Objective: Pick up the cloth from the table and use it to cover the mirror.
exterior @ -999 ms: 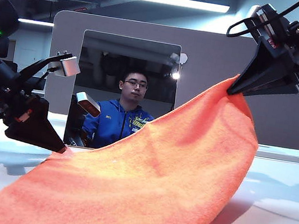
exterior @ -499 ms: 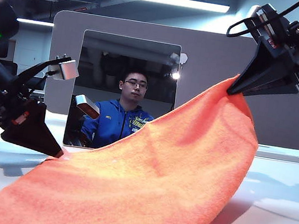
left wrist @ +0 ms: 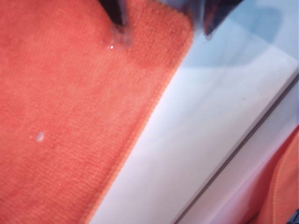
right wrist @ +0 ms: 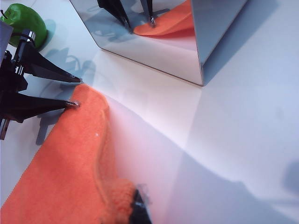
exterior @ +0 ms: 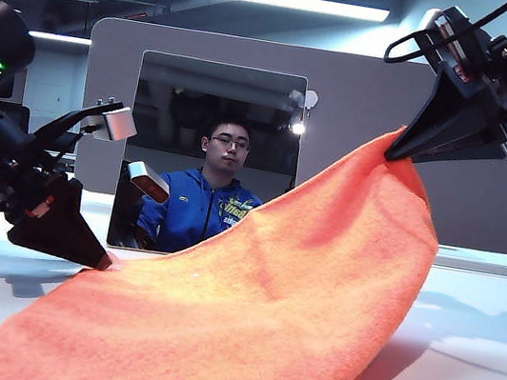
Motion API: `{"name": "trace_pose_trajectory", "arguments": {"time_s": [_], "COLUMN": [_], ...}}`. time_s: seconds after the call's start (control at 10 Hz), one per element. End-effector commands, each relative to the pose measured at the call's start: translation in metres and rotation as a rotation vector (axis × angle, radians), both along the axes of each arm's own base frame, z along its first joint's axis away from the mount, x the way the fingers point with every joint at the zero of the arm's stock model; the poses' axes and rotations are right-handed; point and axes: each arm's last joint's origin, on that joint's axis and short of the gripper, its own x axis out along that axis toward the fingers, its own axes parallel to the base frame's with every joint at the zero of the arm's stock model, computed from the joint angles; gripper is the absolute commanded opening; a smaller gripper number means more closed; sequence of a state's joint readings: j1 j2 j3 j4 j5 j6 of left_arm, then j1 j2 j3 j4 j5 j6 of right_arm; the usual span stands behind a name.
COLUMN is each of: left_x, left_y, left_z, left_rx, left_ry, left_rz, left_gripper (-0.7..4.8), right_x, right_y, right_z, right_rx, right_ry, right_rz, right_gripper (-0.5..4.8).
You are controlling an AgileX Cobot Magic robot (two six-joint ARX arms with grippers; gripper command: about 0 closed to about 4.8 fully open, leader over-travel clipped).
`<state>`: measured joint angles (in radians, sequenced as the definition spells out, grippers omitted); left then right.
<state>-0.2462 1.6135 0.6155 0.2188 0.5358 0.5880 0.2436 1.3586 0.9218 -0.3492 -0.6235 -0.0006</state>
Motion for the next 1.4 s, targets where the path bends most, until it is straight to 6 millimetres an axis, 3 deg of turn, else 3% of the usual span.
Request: {"name": "trace_pose_trajectory", "arguments": {"time_s": [0.1, 0.3, 0.5, 0.7, 1.1, 1.3, 1.4], "left_x": [0.001, 0.001, 0.001, 0.002, 0.008, 0.007, 0.007], "left_y": [-0.001, -0.001, 0.000, -0.001, -0.002, -0.001, 0.001], "left_z": [0.001, 0.001, 0.001, 0.002, 0.062, 0.068, 0.082], "left_rx": [-0.006, -0.006, -0.002, -0.032, -0.295, -0.284, -0.325], "left_ry": [0.000, 0.001, -0.001, 0.018, -0.229, -0.267, -0.338], "left_rz": [-0.005, -0.005, -0.001, 0.028, 0.144, 0.188, 0.256], "left_gripper": [1.28, 1.19, -0.06, -0.06, -0.06, -0.06, -0.06], "right_x": [0.000, 0.000, 0.001, 0.001, 0.009, 0.012, 0.016], "right_y": [0.001, 0.001, 0.001, 0.001, 0.003, 0.004, 0.006], "right_z": [0.002, 0.002, 0.001, 0.001, 0.011, 0.015, 0.023], "right_rx": [0.005, 0.005, 0.003, 0.004, 0.039, 0.052, 0.075], "right_ry": [-0.017, -0.017, -0.011, -0.012, -0.150, -0.204, -0.297], "right_rz": [0.007, 0.007, 0.007, 0.007, 0.007, 0.008, 0.010], "right_gripper": [-0.05, -0.05, -0.05, -0.05, -0.05, -0.05, -0.05]}}
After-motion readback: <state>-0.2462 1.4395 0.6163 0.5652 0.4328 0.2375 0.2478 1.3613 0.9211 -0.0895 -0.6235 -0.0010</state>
